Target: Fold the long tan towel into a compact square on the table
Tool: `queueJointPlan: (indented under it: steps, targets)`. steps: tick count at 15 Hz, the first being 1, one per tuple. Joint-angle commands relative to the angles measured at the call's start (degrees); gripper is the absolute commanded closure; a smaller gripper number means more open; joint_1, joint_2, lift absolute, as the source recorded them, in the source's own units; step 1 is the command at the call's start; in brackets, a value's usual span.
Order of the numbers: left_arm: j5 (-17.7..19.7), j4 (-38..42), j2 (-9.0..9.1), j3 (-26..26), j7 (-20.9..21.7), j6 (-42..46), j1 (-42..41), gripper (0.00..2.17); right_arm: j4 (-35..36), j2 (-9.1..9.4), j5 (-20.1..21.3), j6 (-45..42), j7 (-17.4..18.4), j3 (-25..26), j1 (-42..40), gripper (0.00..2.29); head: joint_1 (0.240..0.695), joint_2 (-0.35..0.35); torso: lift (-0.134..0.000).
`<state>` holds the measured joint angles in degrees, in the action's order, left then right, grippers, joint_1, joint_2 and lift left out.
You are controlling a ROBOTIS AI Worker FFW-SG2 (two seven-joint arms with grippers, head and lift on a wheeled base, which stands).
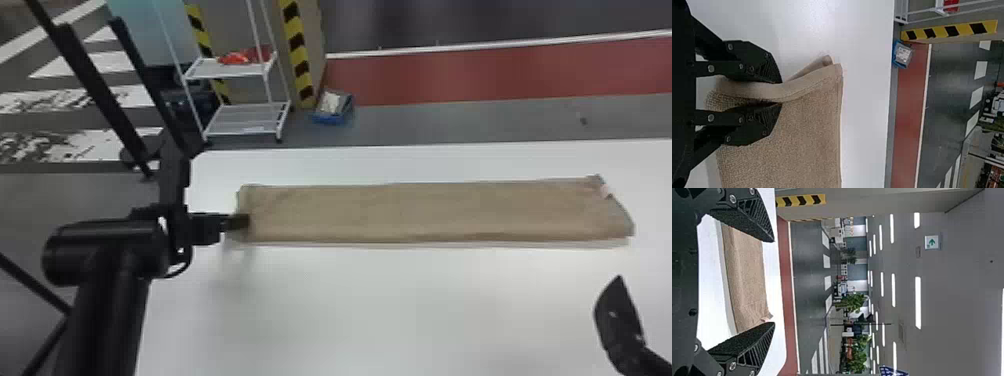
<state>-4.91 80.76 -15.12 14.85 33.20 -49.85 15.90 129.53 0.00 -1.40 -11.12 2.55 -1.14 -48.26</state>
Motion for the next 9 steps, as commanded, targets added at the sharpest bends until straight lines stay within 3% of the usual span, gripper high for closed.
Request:
queueJointPlan:
  steps: [1,6,8,9]
  targets:
    - [0.16,2.56,-0.08,1.5,1.52,0.5,-1.22,1.92,-0.16,0.05,-0.01,0.18,0.0,0.0,0.36,0.14,0.695,0.203,-0.123]
    - [3.68,11.09,-0.7,8.26,8.72,0.85,-5.88,1.92,-0.25,0.05,0.08,0.71,0.0,-0.09,0.71,0.14,0.695,0.213,-0.123]
    - [4.82,14.34,-1.75,10.9,11.45,0.32,-6.84,1.92,-0.25,0.05,0.17,0.88,0.0,-0.09,0.89,0.14,0.695,0.224,-0.123]
    - [5.61,15.13,-3.16,12.04,13.03,-0.56,-6.93,1.92,-0.25,0.05,0.17,0.88,0.0,-0.18,0.89,0.14,0.695,0.228,-0.123]
